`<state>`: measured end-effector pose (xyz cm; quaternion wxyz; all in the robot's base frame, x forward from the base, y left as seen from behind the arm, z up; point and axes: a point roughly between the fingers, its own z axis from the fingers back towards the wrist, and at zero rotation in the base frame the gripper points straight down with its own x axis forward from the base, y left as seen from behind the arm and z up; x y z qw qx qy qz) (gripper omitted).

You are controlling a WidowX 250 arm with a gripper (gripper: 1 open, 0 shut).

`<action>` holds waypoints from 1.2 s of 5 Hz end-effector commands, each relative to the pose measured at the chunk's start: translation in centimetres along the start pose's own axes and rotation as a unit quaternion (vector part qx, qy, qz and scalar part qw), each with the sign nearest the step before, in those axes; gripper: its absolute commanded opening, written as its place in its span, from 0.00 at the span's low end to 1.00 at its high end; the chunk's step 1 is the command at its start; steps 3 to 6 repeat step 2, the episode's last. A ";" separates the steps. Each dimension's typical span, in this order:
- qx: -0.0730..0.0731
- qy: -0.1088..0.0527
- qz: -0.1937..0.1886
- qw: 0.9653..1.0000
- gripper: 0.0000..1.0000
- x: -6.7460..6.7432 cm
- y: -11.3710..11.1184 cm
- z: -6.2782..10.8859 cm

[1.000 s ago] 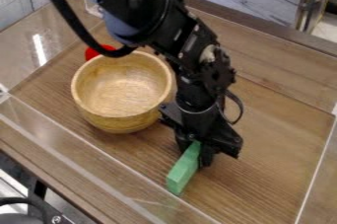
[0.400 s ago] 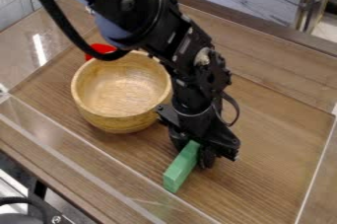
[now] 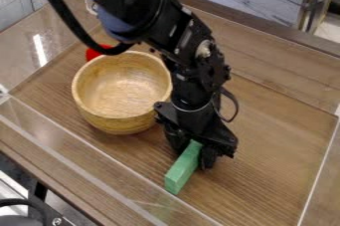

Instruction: Remove the green stick from the brown bowl and put it on the table

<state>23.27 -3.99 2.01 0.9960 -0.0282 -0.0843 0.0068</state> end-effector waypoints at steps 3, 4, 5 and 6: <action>-0.003 -0.008 0.001 1.000 0.00 1.0 -0.5 0.5; -0.003 -0.008 0.001 1.000 0.00 1.0 -0.5 0.5; -0.003 -0.008 0.001 1.000 0.00 1.0 -0.5 0.5; -0.003 -0.008 0.001 1.000 0.00 1.0 -0.5 0.5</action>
